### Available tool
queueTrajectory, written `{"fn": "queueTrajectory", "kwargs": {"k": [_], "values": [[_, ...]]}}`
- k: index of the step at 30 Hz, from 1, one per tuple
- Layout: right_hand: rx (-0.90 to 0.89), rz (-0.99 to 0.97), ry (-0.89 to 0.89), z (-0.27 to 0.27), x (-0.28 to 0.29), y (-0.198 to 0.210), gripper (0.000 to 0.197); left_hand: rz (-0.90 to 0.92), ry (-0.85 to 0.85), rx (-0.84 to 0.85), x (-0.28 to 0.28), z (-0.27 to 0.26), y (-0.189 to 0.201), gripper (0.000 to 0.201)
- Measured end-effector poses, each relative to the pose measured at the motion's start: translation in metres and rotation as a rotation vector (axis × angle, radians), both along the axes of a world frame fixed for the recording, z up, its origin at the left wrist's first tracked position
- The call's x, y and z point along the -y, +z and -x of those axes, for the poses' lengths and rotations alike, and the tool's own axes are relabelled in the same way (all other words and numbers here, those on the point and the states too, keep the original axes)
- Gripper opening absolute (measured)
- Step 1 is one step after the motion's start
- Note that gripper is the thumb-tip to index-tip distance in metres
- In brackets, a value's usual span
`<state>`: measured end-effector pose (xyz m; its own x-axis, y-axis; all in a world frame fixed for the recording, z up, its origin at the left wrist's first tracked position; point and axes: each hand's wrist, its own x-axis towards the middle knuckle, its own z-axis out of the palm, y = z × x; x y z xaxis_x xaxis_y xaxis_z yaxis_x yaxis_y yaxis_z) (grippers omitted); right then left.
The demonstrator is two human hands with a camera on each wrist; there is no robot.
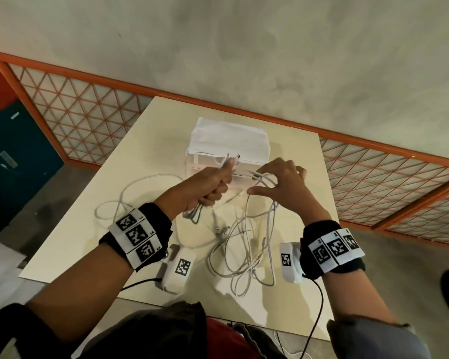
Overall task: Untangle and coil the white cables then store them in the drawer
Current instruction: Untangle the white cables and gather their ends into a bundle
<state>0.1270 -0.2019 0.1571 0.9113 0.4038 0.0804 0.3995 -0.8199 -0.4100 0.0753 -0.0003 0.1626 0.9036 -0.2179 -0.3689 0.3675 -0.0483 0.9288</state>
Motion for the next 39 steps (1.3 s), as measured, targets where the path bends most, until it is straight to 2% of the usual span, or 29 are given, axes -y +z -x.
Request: {"fn": "queueTrajectory", "kwargs": {"k": [1, 3, 7, 9, 12, 16, 19, 23, 26, 30, 32, 36, 39], "values": [[0.005, 0.036, -0.053, 0.001, 0.006, -0.001, 0.053, -0.033, 0.056, 0.065, -0.002, -0.001, 0.002, 0.047], [-0.042, -0.043, -0.107, 0.001, 0.013, -0.006, 0.054, -0.121, 0.134, 0.177, -0.003, -0.003, 0.004, 0.047], [-0.309, -0.436, -0.114, 0.002, 0.009, -0.008, 0.036, -0.256, 0.299, 0.336, -0.002, -0.005, 0.001, 0.047], [-0.435, -0.637, -0.109, 0.005, 0.007, -0.010, 0.039, -0.266, 0.396, 0.377, -0.007, -0.008, 0.003, 0.048], [-0.424, -0.814, -0.059, 0.007, 0.013, -0.017, 0.026, -0.288, 0.476, 0.414, -0.014, -0.009, 0.003, 0.050], [-0.331, -0.804, -0.054, -0.001, 0.030, -0.022, 0.035, -0.258, 0.582, 0.422, -0.029, -0.014, 0.005, 0.050], [-0.409, -0.810, -0.096, 0.002, 0.027, -0.022, 0.018, -0.230, 0.595, 0.401, -0.039, -0.020, 0.011, 0.051], [-0.472, -0.680, -0.035, 0.006, 0.002, -0.025, 0.035, -0.248, 0.530, 0.426, -0.028, -0.020, 0.013, 0.051], [-0.375, -0.611, -0.019, 0.004, -0.016, -0.031, 0.033, -0.242, 0.531, 0.439, -0.019, -0.019, 0.012, 0.052], [-0.134, -0.625, -0.139, 0.000, -0.020, -0.040, 0.034, -0.309, 0.582, 0.487, -0.020, -0.019, 0.012, 0.052], [-0.106, -0.597, -0.144, -0.002, -0.017, -0.044, 0.031, -0.337, 0.588, 0.502, -0.021, -0.018, 0.009, 0.052], [-0.134, -0.561, -0.164, 0.002, -0.012, -0.054, 0.033, -0.340, 0.650, 0.497, -0.023, -0.020, 0.006, 0.052], [-0.280, -0.626, -0.171, 0.007, -0.001, -0.070, 0.021, -0.325, 0.695, 0.499, -0.030, -0.024, 0.011, 0.053]]}}
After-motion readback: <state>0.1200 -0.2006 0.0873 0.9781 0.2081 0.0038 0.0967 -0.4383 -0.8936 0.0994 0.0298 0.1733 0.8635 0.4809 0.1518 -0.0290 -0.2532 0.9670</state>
